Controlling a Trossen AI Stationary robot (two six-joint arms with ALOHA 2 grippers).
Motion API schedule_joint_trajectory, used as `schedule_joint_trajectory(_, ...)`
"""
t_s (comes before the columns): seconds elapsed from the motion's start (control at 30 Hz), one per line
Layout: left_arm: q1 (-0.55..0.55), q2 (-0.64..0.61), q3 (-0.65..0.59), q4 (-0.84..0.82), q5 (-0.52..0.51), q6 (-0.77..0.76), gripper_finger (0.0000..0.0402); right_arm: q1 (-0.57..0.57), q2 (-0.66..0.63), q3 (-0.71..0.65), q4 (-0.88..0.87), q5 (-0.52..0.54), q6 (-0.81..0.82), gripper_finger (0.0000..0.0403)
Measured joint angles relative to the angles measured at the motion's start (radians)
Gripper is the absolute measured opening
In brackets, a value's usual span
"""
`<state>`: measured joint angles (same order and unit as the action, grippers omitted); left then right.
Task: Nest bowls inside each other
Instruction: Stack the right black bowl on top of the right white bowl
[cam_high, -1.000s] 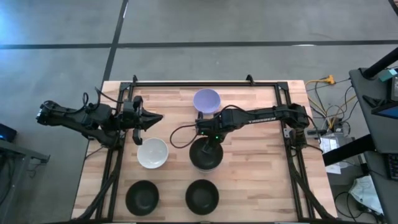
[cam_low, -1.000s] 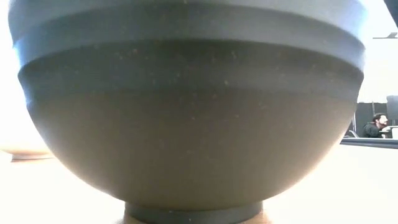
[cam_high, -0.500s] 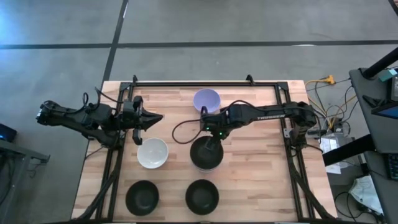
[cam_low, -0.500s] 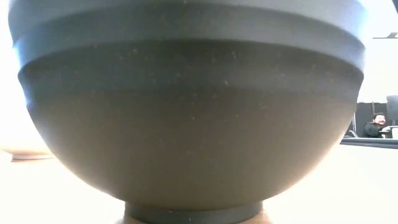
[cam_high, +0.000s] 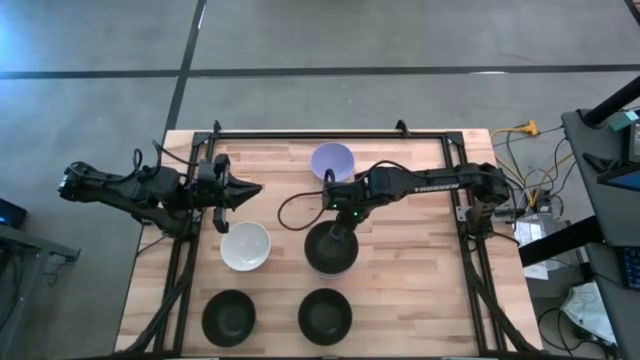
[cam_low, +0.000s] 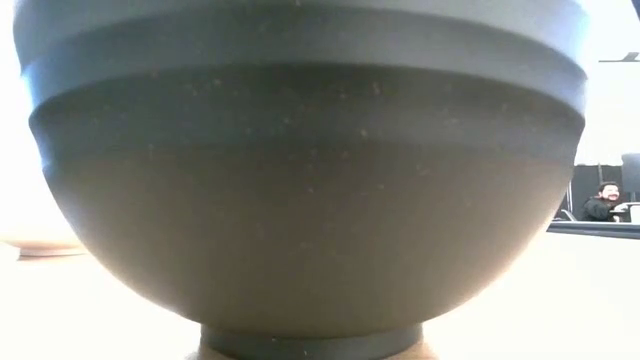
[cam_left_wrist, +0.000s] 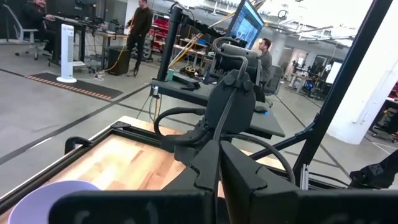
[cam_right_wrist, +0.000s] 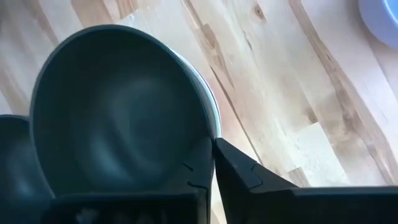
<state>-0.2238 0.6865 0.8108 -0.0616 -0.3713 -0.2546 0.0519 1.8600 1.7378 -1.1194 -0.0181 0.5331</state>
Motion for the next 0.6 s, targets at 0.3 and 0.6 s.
schedule_joint_trajectory(0.3, 0.000, 0.000, 0.000, 0.000, 0.000, 0.000, 0.0000, 0.000, 0.002, -0.020, 0.002, -0.004, -0.002, 0.0009)
schedule_joint_trajectory(0.6, 0.000, 0.000, 0.000, 0.000, 0.000, 0.000, 0.0000, 0.000, 0.002, -0.051, 0.005, -0.007, 0.002, 0.0009)
